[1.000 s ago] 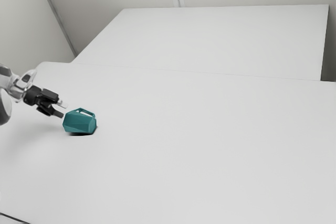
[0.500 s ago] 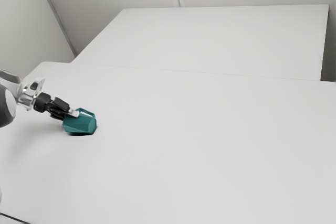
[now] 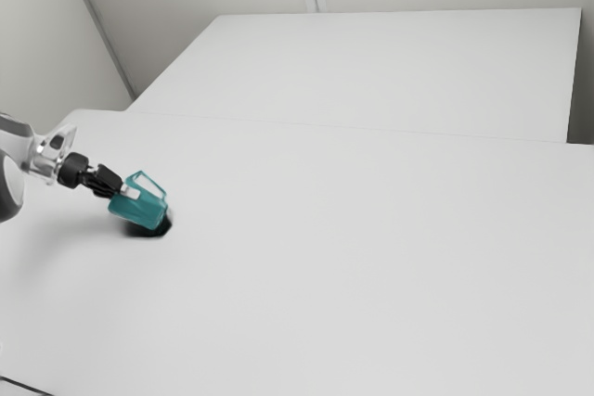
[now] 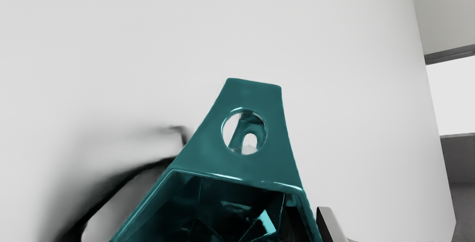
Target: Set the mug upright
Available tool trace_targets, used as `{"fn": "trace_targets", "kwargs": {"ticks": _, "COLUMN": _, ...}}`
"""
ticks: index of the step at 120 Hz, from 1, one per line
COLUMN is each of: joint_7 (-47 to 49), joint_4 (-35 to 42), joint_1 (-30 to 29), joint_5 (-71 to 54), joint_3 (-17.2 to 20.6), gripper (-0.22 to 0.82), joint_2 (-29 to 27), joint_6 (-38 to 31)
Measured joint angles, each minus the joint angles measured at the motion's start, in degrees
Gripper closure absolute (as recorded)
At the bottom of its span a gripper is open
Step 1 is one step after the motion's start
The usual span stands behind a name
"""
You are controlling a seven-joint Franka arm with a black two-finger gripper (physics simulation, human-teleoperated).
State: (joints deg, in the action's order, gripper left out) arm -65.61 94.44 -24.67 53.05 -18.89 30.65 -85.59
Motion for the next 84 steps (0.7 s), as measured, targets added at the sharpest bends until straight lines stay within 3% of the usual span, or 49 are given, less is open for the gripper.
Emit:
{"fn": "trace_targets", "kwargs": {"ticks": 37, "joint_7": -0.1, "joint_4": 1.4, "joint_1": 6.4, "joint_5": -5.1, "joint_3": 0.0, "gripper": 0.78, "joint_2": -9.1, "joint_6": -0.6}}
{"fn": "trace_targets", "kwargs": {"ticks": 51, "joint_7": 2.3, "joint_4": 3.2, "joint_1": 11.5, "joint_5": -13.5, "joint_3": 0.0, "gripper": 0.78, "joint_2": -13.9, "joint_6": -4.7}}
{"fn": "trace_targets", "kwargs": {"ticks": 84, "joint_7": 13.6, "joint_4": 7.3, "joint_1": 24.0, "joint_5": -34.9, "joint_3": 2.3, "gripper": 0.79, "joint_2": -19.3, "joint_6": -18.9}}
